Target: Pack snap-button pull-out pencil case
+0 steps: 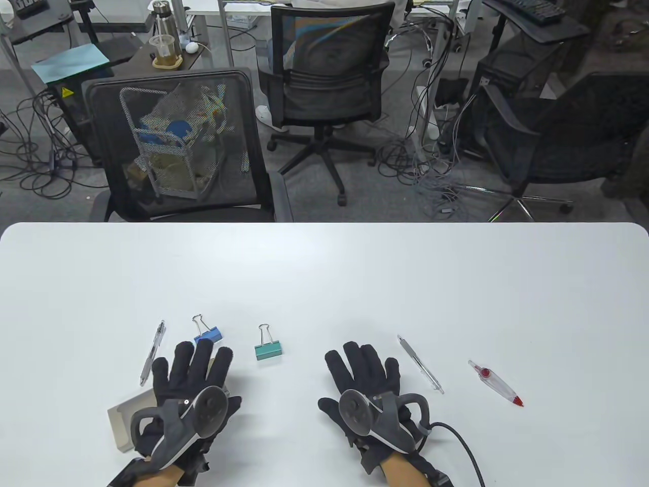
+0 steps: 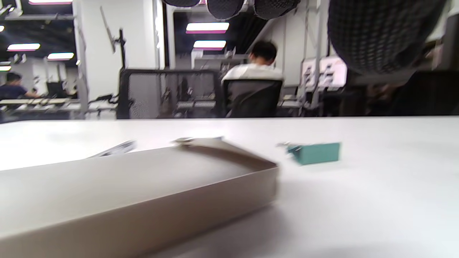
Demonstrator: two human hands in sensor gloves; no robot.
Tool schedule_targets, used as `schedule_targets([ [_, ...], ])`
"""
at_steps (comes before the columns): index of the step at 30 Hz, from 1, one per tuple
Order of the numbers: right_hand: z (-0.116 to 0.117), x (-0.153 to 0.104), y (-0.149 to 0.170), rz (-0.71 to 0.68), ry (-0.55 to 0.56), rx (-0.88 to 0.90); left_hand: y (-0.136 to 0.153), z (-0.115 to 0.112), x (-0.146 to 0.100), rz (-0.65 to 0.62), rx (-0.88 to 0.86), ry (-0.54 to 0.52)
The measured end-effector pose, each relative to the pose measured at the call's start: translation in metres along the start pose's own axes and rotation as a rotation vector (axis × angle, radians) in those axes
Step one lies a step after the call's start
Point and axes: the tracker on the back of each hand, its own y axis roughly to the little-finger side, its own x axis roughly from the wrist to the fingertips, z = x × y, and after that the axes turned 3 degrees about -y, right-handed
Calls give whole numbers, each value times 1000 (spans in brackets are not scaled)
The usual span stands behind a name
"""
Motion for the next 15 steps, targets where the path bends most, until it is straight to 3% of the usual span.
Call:
schedule_targets([
  [4,0,0,-2,-2,-6,7,39,-4,11,100,-8,187],
  [9,0,-1,-4,-9,-3,1,78,-34,26,186,-27,414],
  [15,-1,-1,-3,-7,-10,4,87,-52,32,184,-50,449],
])
